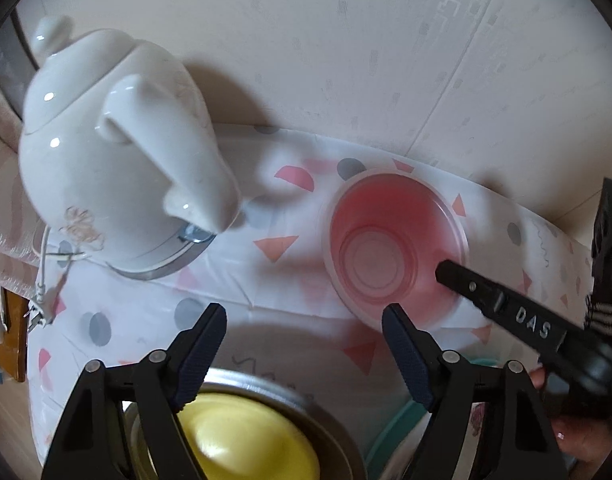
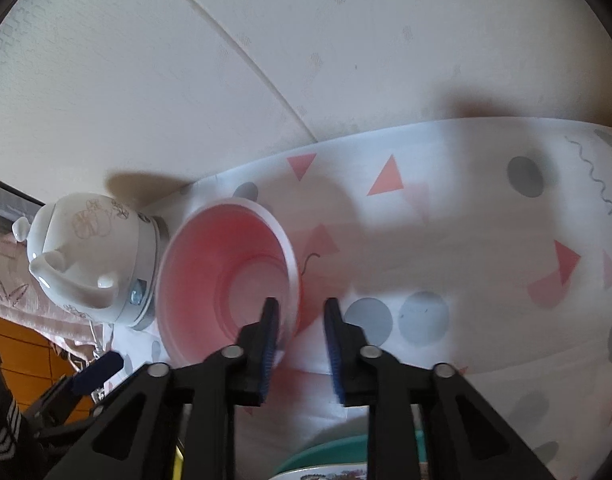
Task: Organize plates and bowls
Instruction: 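Move both grippers to the pink-and-red bowl, then grasp the rim of the pink-and-red bowl with both grippers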
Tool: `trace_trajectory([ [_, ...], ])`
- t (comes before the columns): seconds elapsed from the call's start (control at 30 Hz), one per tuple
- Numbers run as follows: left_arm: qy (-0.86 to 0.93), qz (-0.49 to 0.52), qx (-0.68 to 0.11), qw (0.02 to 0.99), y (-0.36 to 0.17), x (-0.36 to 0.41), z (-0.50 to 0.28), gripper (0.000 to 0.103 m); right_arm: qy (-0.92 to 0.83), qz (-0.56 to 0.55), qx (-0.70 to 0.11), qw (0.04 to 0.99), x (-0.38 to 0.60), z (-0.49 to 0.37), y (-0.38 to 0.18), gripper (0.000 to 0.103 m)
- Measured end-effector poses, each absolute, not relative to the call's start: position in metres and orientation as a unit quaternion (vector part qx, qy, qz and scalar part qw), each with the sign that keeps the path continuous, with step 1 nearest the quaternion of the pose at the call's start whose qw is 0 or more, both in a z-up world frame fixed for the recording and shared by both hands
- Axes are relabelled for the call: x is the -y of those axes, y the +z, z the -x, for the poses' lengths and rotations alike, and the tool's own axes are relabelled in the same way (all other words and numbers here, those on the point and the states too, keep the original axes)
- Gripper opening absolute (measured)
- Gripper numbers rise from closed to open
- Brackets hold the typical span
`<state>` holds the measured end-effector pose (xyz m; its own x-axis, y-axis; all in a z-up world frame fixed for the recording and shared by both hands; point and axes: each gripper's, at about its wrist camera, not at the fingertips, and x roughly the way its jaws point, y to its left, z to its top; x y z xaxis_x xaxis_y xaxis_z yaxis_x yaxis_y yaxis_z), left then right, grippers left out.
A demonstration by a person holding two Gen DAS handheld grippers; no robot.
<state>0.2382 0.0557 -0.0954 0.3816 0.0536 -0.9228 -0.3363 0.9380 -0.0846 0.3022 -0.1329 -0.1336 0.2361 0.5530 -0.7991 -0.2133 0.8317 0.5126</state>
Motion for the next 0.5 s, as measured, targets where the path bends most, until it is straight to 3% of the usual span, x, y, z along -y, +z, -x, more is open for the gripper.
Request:
trace_trajectory([
  [0.1,0.115,0.13,-0.544,0.821,-0.098,-0.056,-0.247,0.069,0.252,-0.149,-0.564,0.772,0.135,-0.302,-0.135,0.012],
  [0.17,0.11,0.128,-0.545,0.822,-0.101,-0.054,-0.251,0.058,0.251,-0.146,-0.562,0.774,0.137,-0.302,-0.135,0.012],
  [0.33,0.102,0.123,-0.553,0.817,-0.11,-0.051,-0.265,0.044,0.246,-0.155,-0.565,0.772,0.144,-0.304,-0.139,0.012],
  [0.5,0.099,0.119,-0.557,0.816,-0.112,-0.049,-0.272,0.041,0.241,-0.163,-0.569,0.769,0.149,-0.303,-0.143,0.012],
])
